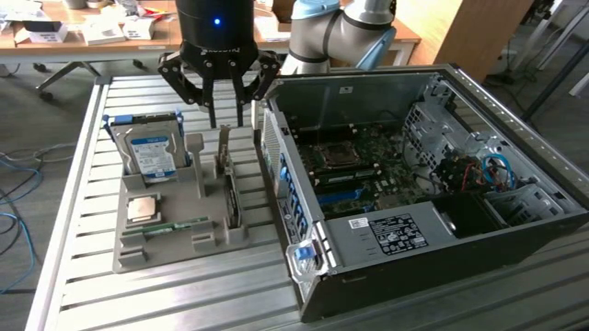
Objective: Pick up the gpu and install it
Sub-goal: 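Pick up the gpu and move the gpu toward the slot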
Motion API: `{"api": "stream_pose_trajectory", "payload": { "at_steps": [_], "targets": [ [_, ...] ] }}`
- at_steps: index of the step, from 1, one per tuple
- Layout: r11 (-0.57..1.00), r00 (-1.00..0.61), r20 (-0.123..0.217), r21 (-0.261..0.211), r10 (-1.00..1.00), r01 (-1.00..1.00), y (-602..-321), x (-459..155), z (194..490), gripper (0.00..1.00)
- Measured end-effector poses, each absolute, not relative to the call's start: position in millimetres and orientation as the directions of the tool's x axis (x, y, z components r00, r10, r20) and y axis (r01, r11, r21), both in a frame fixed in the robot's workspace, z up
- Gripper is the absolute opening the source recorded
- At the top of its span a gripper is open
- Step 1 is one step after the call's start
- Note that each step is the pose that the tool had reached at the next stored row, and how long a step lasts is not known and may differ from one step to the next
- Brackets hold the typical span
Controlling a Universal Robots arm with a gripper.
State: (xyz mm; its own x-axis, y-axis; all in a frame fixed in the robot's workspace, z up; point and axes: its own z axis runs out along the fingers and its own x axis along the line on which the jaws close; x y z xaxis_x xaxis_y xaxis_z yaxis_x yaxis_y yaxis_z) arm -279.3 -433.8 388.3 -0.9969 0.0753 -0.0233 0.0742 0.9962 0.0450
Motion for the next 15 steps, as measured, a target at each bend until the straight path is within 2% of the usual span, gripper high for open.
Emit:
{"api": "stream_pose_trajectory", "payload": {
  "at_steps": [15],
  "targets": [
    [0.996,-0.997,-0.022,0.058,0.076,0.074,-433.8,-279.3,379.2,0.41]
  ]
}}
